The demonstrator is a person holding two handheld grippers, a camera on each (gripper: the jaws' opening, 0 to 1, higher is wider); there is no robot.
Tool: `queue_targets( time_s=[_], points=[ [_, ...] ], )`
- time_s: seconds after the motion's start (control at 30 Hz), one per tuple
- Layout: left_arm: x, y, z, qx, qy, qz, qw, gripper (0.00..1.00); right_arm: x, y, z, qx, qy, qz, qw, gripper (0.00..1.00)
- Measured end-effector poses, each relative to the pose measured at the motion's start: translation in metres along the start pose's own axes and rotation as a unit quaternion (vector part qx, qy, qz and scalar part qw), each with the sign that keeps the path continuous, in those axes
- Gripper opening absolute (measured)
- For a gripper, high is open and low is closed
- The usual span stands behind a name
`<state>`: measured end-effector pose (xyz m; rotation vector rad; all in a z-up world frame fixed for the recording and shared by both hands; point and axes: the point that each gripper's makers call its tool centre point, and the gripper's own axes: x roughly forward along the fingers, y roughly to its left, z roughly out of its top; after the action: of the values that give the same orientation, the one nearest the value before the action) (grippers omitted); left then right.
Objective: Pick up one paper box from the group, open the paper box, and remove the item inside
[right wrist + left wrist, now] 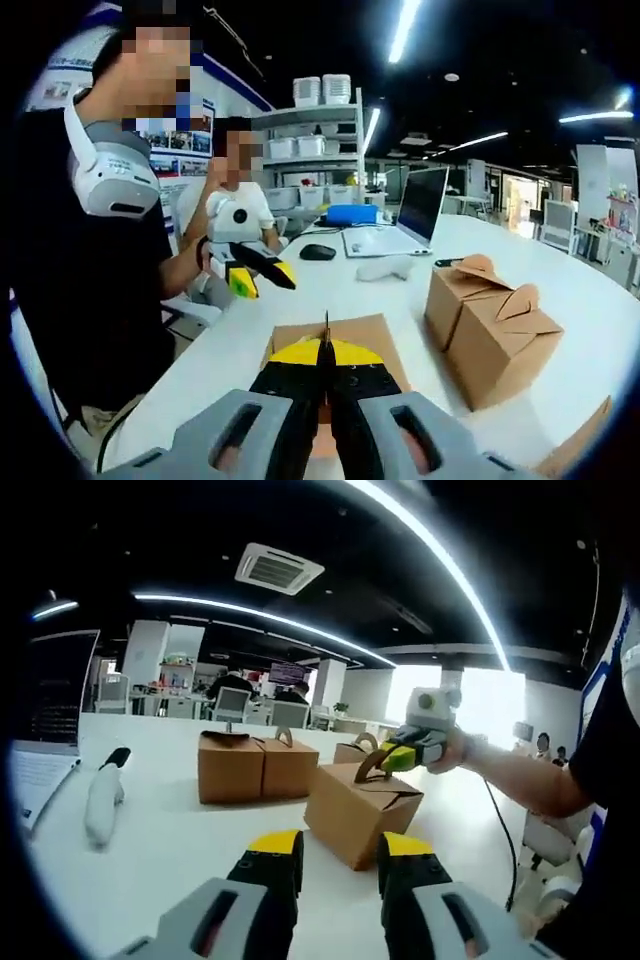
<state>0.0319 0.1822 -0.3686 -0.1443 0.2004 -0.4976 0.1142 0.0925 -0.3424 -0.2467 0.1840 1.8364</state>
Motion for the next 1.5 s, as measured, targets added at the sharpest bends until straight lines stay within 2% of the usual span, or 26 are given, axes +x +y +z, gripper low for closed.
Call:
queue_targets(
  time_s=[0.23,0.47,0.6,0.8,1.0,1.23,1.3,1.4,1.5],
  points=[
    [0.003,0.0,-0.004,-0.003,0.005,0.003,1.0,0.32,-0.004,-0.002,-0.005,0.011,-0.01,0.003,0.9999,0.03],
    [0.0,-0.003,-0.001,0.001,0.003,0.002,1.0,0.32,-0.001,-0.001,-0.006,0.012,-0.008,0.003,0.9999,0.03],
    [-0.003,-0.003,-0.001,0.001,0.001,0.004,1.0,0.32,-0.002,-0.002,-0.007,0.026,-0.011,0.0,0.9996,0.03],
    [0.002,-0.004,-0.008,-0.005,0.014,0.003,0.9999,0.32,-0.003,0.002,-0.011,0.03,-0.011,0.004,0.9995,0.03],
    [0.002,-0.006,0.0,-0.002,0.001,0.006,1.0,0.32,-0.006,0.0,-0.01,0.033,-0.015,-0.002,0.9993,0.03],
    [-0.004,-0.008,0.006,0.001,0.002,0.014,0.9999,0.32,-0.005,-0.001,-0.009,0.039,-0.02,0.001,0.9991,0.03],
    [-0.004,-0.01,0.007,0.004,0.001,0.014,0.9999,0.32,-0.005,-0.001,-0.009,0.043,-0.023,-0.001,0.9988,0.06],
    [-0.001,-0.013,0.006,0.006,0.004,0.014,0.9999,0.32,-0.007,-0.005,-0.013,0.057,-0.022,-0.012,0.9981,0.16],
    [0.002,-0.019,0.006,0.007,0.006,0.01,0.9999,0.32,-0.012,-0.005,-0.009,0.056,-0.033,-0.021,0.9976,0.24]
  ],
)
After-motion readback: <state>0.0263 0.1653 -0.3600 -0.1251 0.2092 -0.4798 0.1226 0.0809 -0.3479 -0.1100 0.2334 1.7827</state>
